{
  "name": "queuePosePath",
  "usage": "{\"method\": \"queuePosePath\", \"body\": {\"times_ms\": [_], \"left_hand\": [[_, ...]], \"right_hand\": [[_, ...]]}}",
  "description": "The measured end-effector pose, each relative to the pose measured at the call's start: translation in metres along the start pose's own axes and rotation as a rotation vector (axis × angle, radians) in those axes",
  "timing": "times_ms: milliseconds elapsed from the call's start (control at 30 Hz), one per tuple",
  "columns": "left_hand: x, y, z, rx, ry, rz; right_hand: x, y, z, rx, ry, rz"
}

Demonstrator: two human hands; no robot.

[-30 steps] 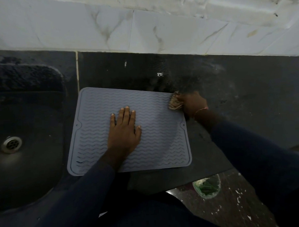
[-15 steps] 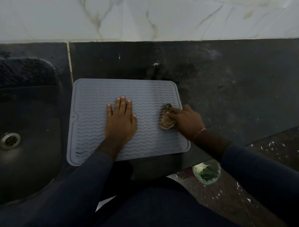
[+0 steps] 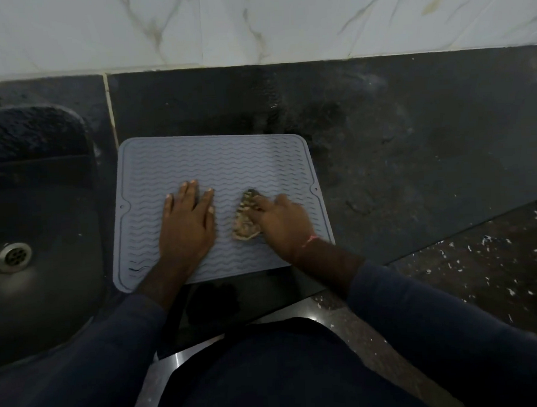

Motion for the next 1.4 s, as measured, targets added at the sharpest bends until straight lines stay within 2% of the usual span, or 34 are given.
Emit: {"method": "queuePosePath", "body": {"times_ms": [67, 167, 233, 300, 367, 400, 500, 567, 667, 767, 833, 900, 1033, 1100, 1167, 1233, 1333, 1400], "left_hand": [[0.002, 0.000, 0.002, 0.004, 0.007, 0.016], [0.006, 0.001, 0.004, 0.011, -0.002, 0.041], [0.009, 0.003, 0.001, -0.005, -0.034, 0.052], [0.014, 0.006, -0.001, -0.008, -0.052, 0.052], [0.015, 0.007, -0.003, 0.004, -0.052, 0.051], [0.015, 0.007, -0.003, 0.005, -0.051, 0.057], [0.014, 0.007, -0.005, 0.010, -0.043, 0.074], [0.014, 0.006, -0.007, 0.016, -0.042, 0.074], [0.015, 0.005, -0.007, 0.023, -0.042, 0.069], [0.015, 0.005, -0.008, 0.021, -0.043, 0.082], [0.016, 0.005, -0.008, 0.027, -0.047, 0.082], [0.018, 0.005, -0.008, 0.024, -0.052, 0.074], [0.017, 0.006, -0.004, 0.036, -0.055, 0.095], [0.015, 0.008, -0.004, 0.031, -0.038, 0.110], [0.013, 0.006, -0.004, 0.009, -0.035, 0.101], [0.011, 0.003, -0.004, -0.016, -0.018, 0.080], [0.012, 0.003, -0.008, -0.031, 0.066, 0.072], [0.014, 0.005, -0.015, -0.050, 0.167, 0.084]], "right_hand": [[0.043, 0.000, -0.022, 0.010, 0.054, -0.049], [0.090, -0.010, -0.046, -0.137, 0.279, -0.107], [0.101, -0.027, -0.041, -0.207, 0.432, 0.042], [0.097, -0.045, -0.027, -0.156, 0.503, 0.337], [0.067, -0.051, -0.013, -0.039, 0.409, 0.481], [0.045, -0.045, -0.008, 0.001, 0.318, 0.461], [-0.028, -0.013, -0.006, -0.001, 0.063, 0.234], [-0.031, -0.003, -0.018, 0.008, 0.019, 0.142], [0.027, 0.007, -0.052, -0.008, 0.071, 0.063], [0.083, 0.006, -0.080, -0.034, 0.221, -0.007], [0.098, -0.003, -0.079, -0.058, 0.377, -0.015], [0.094, -0.015, -0.072, -0.053, 0.444, 0.032], [0.019, -0.016, -0.054, 0.163, 0.250, 0.244], [-0.043, 0.008, -0.049, 0.118, 0.136, 0.229], [-0.074, 0.025, -0.050, 0.088, 0.082, 0.171], [-0.052, 0.028, -0.063, 0.111, 0.090, 0.138], [0.004, 0.024, -0.101, 0.147, 0.231, 0.109], [0.034, 0.025, -0.112, 0.054, 0.354, 0.078]]}}
Point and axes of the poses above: each hand's wrist, its own z-axis towards the middle knuckle, its own y-axis out of the palm, x = y × z, the point moved 1 cm from there along z, towards the middle knuckle
